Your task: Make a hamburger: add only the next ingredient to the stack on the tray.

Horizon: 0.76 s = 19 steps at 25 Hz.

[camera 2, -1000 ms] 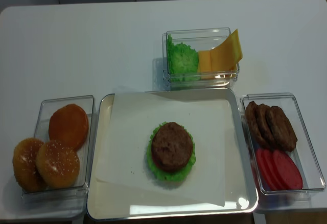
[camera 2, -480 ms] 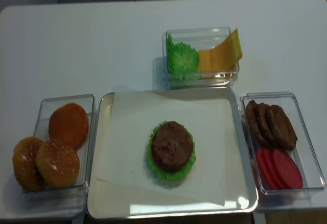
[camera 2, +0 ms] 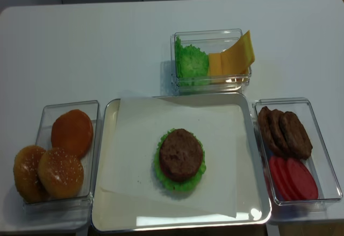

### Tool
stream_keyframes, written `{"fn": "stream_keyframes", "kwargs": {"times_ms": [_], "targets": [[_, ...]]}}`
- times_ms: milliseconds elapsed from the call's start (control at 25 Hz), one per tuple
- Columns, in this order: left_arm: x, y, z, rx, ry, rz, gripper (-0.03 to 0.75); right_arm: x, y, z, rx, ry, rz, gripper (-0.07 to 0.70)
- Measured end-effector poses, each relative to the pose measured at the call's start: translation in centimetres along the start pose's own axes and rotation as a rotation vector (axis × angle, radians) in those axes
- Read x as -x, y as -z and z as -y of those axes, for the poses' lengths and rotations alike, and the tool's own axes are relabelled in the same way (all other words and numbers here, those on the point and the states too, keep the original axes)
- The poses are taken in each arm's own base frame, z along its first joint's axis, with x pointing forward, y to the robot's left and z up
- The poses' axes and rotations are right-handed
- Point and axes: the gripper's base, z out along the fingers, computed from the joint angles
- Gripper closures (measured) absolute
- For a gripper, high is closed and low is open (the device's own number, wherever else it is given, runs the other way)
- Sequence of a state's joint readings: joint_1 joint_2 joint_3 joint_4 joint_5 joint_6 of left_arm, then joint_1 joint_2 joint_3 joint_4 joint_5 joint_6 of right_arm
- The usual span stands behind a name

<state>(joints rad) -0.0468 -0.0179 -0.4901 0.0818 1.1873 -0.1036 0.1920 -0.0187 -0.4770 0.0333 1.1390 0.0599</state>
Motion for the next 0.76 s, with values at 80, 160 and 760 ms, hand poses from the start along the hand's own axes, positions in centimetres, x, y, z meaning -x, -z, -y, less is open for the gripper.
{"fn": "stream_keyframes", "kwargs": {"times_ms": [80, 160, 760], "targets": [[0.00, 0.00, 0.00, 0.000, 0.000, 0.000, 0.413, 0.00, 0.00, -0.01, -0.007, -0.005, 0.001, 0.146], [0.00, 0.00, 0.00, 0.000, 0.000, 0.000, 0.413, 0.00, -0.01, -0.04, -0.037, -0.023, 0.003, 0.146], [0.00, 0.00, 0.00, 0.000, 0.000, 0.000, 0.413, 0.01, -0.03, -0.10, -0.096, -0.060, 0.009, 0.146]]}}
